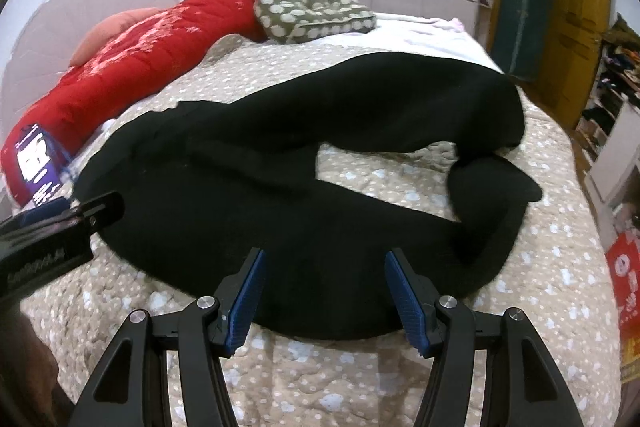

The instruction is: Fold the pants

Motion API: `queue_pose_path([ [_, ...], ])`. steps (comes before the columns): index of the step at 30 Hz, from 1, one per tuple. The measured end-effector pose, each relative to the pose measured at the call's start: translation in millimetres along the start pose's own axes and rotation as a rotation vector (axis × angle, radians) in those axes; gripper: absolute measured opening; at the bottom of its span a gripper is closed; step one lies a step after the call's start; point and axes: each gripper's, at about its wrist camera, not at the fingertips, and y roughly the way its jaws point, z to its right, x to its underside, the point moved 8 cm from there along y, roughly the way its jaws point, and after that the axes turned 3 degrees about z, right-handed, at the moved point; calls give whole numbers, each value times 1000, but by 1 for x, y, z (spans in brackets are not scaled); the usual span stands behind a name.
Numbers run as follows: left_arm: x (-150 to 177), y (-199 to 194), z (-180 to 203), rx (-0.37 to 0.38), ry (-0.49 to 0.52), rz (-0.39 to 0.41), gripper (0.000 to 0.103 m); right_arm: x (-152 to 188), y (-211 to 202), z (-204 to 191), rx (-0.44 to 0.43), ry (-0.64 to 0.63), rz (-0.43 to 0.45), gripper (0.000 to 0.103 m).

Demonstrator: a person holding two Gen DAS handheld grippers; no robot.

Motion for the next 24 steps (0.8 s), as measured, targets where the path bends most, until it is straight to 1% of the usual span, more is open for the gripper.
queue_pose_path([
  [2, -1, 4, -16, 0, -26, -6, 83, 3, 3, -10, -48, -25, -11, 59],
  [5, -1, 15, -45, -6, -89, -41, 83, 5, 8, -31, -114, -82, -4, 59],
  [7, 2, 23, -61, 12, -148, -73, 83, 8, 11, -48, -152, -132, 4, 59],
  [9, 5, 32, -74, 44, -222, -107, 83, 11, 15, -64, -171, -193, 3, 59],
  [12, 10, 43, -80, 60, -276, -141, 83, 17, 24, -89, -184, -317, 23, 59],
  [13, 11, 50, -80, 68, -293, -156, 83, 19, 28, -93, -181, -358, 18, 59],
  [15, 9, 62, -79, 81, -319, -177, 83, 23, 39, -103, -141, -441, 15, 59],
  [16, 6, 67, -78, 78, -323, -180, 83, 24, 45, -107, -140, -460, 2, 59],
  [18, -1, 73, -75, 83, -314, -172, 83, 22, 54, -110, -172, -459, -12, 58],
  [19, -4, 75, -73, 92, -309, -165, 83, 19, 57, -109, -190, -449, -15, 50],
  [20, -8, 78, -71, 96, -305, -159, 73, 14, 60, -110, -214, -431, -18, 41],
  [21, -11, 81, -72, 83, -305, -157, 49, 8, 62, -111, -228, -414, -14, 36],
  [22, -13, 84, -73, 75, -308, -161, 41, 4, 64, -111, -233, -399, -10, 25],
  [23, -16, 85, -74, 97, -324, -165, 30, -1, 67, -113, -241, -382, -11, 16],
  [24, -19, 85, -75, 123, -343, -165, 21, -6, 69, -115, -252, -362, -16, 14],
])
